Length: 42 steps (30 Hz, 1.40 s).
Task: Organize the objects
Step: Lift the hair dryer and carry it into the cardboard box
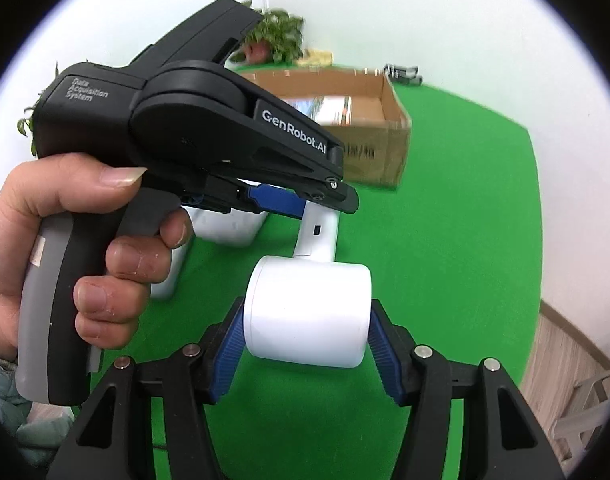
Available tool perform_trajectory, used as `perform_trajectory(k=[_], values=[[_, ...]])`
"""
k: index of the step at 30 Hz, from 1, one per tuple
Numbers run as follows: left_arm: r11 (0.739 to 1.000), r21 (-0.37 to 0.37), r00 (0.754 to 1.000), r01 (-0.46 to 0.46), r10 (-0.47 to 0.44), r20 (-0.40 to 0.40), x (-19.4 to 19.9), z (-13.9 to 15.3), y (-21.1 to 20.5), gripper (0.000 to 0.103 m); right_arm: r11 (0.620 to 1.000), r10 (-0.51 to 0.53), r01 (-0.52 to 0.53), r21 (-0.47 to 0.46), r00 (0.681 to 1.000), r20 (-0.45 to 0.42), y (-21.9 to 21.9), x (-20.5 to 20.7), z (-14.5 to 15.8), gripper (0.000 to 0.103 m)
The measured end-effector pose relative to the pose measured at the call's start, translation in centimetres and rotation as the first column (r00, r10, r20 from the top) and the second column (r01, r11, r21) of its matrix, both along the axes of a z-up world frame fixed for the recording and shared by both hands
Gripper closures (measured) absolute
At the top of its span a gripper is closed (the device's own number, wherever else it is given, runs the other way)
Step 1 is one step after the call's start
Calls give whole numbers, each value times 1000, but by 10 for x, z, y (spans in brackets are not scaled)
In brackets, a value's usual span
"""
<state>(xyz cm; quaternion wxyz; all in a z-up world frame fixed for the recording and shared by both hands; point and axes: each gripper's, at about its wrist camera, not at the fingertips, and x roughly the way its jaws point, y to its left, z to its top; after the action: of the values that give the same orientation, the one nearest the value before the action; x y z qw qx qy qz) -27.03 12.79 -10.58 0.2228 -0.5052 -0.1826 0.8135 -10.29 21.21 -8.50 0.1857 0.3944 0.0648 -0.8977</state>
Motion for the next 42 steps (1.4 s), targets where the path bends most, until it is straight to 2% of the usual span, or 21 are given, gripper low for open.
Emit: perform_trajectory(k=[4,7,8,12,19,25,29,36,42], values=[[1000,-6,993,-30,29,-117,-1,47,-7,72,1000,5,-6,-8,995,-96,-9,1,26,46],[999,-7,982,-37,35,-188,-3,82,-12,73,1000,4,-6,-14,991,-136,-14,-4,43,46],[999,-6,980,-36,34,-198,-2,92,-24,73,1000,3,-6,-17,989,-149,-15,-6,48,46],[999,-22,968,-33,26,-251,-9,125,-25,73,1000,-4,0,-22,979,-203,-20,-11,68,46],[999,-31,947,-44,31,-320,-32,155,-22,73,1000,-7,-1,-29,963,-271,-29,-20,98,46],[997,-57,927,-47,22,-375,-50,197,-20,74,999,-7,-3,-32,950,-312,-34,-38,121,46],[999,-36,925,-35,19,-380,-72,217,-22,74,1000,-8,-2,-29,944,-330,-35,-50,135,46],[999,-33,929,-29,14,-369,-121,218,-24,74,1000,12,-16,-10,950,-313,-35,-81,147,47],[1000,-14,957,-11,6,-289,-177,165,-26,74,999,8,-15,-35,983,-181,-29,-114,126,47]])
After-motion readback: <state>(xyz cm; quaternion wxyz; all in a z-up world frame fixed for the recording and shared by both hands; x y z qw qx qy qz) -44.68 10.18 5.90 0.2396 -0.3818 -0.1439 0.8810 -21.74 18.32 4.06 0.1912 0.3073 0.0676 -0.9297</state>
